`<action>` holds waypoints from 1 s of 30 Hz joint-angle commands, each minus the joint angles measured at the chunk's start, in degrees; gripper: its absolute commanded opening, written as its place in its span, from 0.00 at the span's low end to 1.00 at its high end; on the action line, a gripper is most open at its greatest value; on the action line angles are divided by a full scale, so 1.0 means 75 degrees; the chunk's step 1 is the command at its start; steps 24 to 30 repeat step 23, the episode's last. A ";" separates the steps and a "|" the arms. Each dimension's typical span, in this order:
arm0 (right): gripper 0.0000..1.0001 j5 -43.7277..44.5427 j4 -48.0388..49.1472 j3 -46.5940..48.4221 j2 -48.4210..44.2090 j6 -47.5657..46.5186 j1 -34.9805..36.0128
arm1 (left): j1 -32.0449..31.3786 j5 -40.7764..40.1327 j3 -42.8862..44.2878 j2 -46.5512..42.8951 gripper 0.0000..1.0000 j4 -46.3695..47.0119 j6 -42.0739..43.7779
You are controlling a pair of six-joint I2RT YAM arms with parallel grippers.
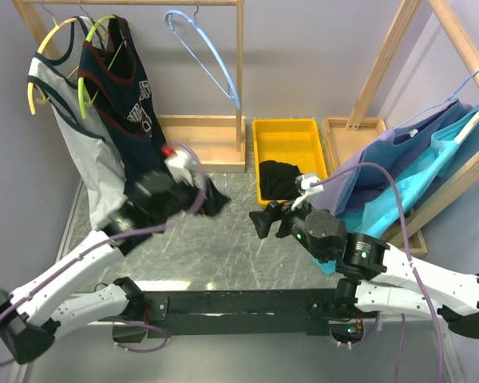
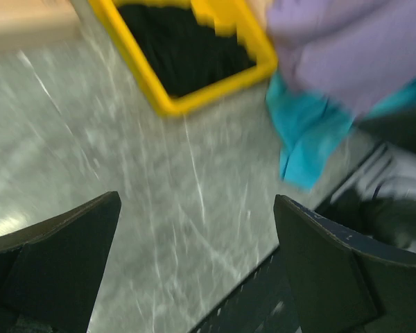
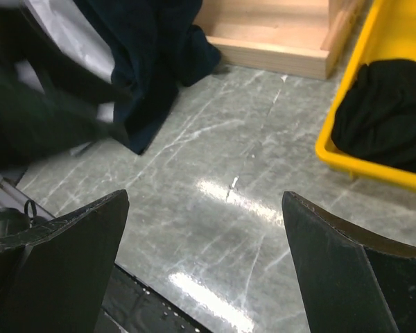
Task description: Place the tank top on the hanger
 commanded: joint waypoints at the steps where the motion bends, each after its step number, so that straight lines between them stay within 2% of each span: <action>1: 1.00 0.0328 -0.0226 -0.0380 -0.0377 0.0621 0.0034 | -0.0990 -0.1391 -0.1155 -0.0321 1.00 0.1333 -0.0412; 4: 1.00 0.0363 -0.0285 -0.0650 -0.0459 0.0785 0.0034 | -0.1003 -0.1660 -0.1487 -0.0579 0.99 0.1359 -0.1043; 8: 1.00 0.0270 -0.0051 -0.1095 -0.0576 0.0926 0.0034 | -0.1049 -0.1964 -0.1558 -0.0626 0.99 0.0927 -0.1256; 11: 1.00 0.0234 0.0113 -0.1224 -0.0518 0.0973 0.0034 | -0.1085 -0.2387 -0.1523 -0.0603 0.99 0.0621 -0.1280; 15: 1.00 0.0316 0.0031 -0.1143 -0.0307 0.1008 0.0034 | -0.1096 -0.2550 -0.1733 -0.1011 0.99 0.0808 -0.1233; 30: 1.00 0.0234 0.0242 -0.1096 -0.0132 0.0821 0.0046 | -0.1096 -0.2517 -0.1874 -0.1364 1.00 0.0960 -0.0976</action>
